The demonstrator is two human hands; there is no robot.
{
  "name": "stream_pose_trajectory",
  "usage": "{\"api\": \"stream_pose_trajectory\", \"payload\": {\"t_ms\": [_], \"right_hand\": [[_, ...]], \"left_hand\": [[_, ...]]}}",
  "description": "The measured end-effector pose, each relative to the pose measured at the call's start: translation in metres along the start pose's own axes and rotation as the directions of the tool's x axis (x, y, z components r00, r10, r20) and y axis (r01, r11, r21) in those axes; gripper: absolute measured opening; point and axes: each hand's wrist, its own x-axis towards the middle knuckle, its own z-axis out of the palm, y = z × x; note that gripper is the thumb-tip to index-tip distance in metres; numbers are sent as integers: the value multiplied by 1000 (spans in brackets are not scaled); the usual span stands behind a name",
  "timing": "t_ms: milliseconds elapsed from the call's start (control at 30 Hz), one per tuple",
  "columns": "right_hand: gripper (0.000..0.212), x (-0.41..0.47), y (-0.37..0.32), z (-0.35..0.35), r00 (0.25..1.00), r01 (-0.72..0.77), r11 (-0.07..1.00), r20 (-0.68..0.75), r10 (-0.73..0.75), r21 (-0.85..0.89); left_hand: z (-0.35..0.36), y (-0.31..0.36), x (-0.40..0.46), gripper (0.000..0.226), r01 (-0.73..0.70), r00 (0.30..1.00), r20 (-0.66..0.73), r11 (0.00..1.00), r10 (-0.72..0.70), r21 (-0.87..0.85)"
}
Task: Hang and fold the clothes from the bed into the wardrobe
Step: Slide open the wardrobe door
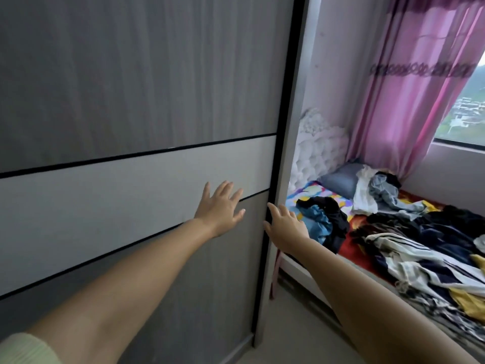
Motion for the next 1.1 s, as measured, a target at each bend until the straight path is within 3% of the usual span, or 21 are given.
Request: {"api": "stream_pose_trajectory", "payload": {"t_ms": [167, 333, 533, 667, 767, 900, 1100], "right_hand": [[58, 107, 3, -5, 994, -74, 980, -69, 88, 184], [63, 180, 9, 8, 972, -146, 847, -86, 220, 512], [63, 252, 10, 27, 918, -205, 560, -41, 394, 803], [56, 276, 13, 38, 862, -191, 416, -50, 504, 889], [55, 286, 11, 42, 841, -175, 381, -64, 537, 908], [54, 285, 8, 44, 829, -172, 419, -99, 551, 892], [56, 266, -7, 50, 873, -124, 456, -122, 472, 881]], "left_hand": [[3, -31, 112, 62, -149, 986, -36, 963, 161, 226], [-1, -35, 193, 59, -342, 908, -10, 758, 418, 555], [5, -25, 238, 62, -299, 888, 32, 523, 458, 798], [11, -27, 248, 64, -276, 887, 28, 481, 461, 832], [11, -29, 252, 64, -263, 889, 14, 484, 459, 834], [9, -29, 247, 64, -261, 892, 20, 476, 453, 840], [15, -46, 224, 66, -204, 901, -16, 458, 433, 865]]}}
